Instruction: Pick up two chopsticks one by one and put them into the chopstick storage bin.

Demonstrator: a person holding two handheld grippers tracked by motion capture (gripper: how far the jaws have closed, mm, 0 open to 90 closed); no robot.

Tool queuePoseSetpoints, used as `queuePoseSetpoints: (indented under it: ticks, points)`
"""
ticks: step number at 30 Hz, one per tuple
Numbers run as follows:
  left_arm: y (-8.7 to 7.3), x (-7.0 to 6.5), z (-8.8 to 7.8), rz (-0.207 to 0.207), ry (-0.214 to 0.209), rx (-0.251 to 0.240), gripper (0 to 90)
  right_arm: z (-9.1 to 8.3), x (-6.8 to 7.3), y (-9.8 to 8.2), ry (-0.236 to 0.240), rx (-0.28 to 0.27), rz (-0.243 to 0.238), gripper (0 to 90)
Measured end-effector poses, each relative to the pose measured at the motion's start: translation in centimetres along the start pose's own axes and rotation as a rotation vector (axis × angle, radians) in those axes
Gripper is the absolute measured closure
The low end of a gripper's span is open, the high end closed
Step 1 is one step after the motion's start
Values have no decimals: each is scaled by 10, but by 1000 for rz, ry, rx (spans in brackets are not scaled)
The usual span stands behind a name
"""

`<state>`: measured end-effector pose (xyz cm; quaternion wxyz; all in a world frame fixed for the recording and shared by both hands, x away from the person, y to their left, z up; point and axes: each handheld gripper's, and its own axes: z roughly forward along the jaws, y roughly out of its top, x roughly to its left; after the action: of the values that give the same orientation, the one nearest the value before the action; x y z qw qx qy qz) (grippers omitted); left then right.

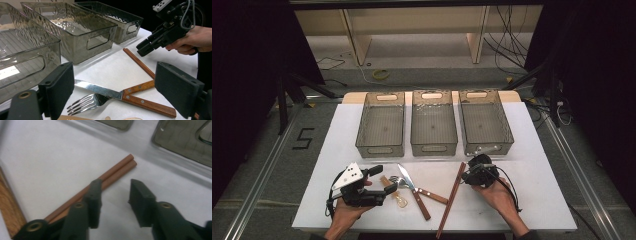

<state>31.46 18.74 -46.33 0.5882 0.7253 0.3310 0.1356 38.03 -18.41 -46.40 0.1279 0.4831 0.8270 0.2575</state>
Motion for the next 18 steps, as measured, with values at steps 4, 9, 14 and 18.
queuePoseSetpoints:
  ticks: [4,9,14,18]
  points:
    - [0,0,0,0,0,0,158,5,-3,0,-16,14,-6,761]
    - [0,0,0,-1,0,1,158,9,-5,1,-18,2,-4,849]
    - [0,0,0,-4,2,-4,158,13,-7,2,-5,-14,-3,876]
    - [0,0,0,-5,3,-4,158,16,-9,3,10,-22,14,891]
